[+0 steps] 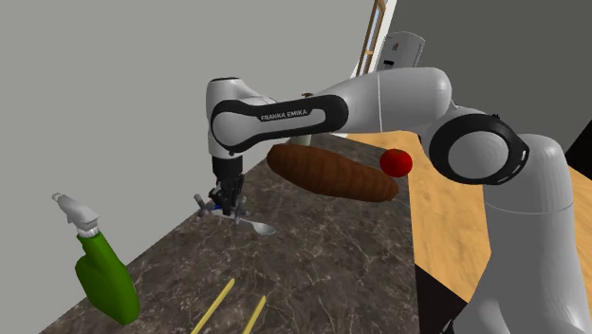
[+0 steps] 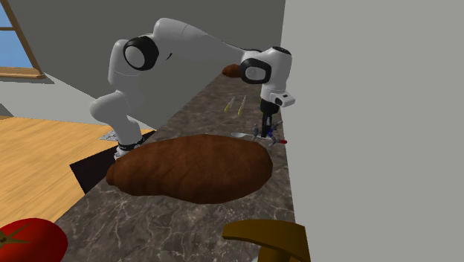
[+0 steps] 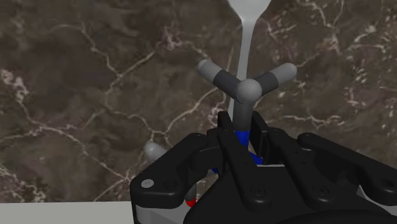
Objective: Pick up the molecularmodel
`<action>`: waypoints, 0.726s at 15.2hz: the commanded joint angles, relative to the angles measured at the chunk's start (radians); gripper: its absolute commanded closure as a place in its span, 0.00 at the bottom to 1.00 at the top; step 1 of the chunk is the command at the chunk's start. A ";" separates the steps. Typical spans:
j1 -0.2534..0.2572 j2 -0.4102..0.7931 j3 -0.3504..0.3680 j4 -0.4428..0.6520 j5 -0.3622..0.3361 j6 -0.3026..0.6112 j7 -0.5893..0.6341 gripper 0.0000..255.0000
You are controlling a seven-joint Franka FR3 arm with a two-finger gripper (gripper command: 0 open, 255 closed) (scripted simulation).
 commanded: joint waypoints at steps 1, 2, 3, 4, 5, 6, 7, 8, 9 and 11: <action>0.001 -0.003 0.001 0.015 0.000 -0.018 0.001 1.00; 0.001 -0.005 0.001 0.025 0.001 -0.030 0.001 1.00; 0.001 -0.007 0.001 0.036 0.001 -0.042 0.001 1.00; 0.001 -0.009 0.001 0.046 0.002 -0.055 0.002 1.00; 0.002 -0.011 0.002 0.057 0.002 -0.067 0.002 1.00; 0.002 -0.012 0.002 0.068 0.002 -0.080 0.003 1.00; 0.002 -0.014 0.002 0.080 0.002 -0.093 0.003 1.00; 0.003 -0.015 0.003 0.092 0.002 -0.106 0.003 1.00; 0.003 -0.015 0.003 0.104 0.003 -0.119 0.004 1.00; 0.004 -0.016 0.003 0.130 0.003 -0.145 0.005 1.00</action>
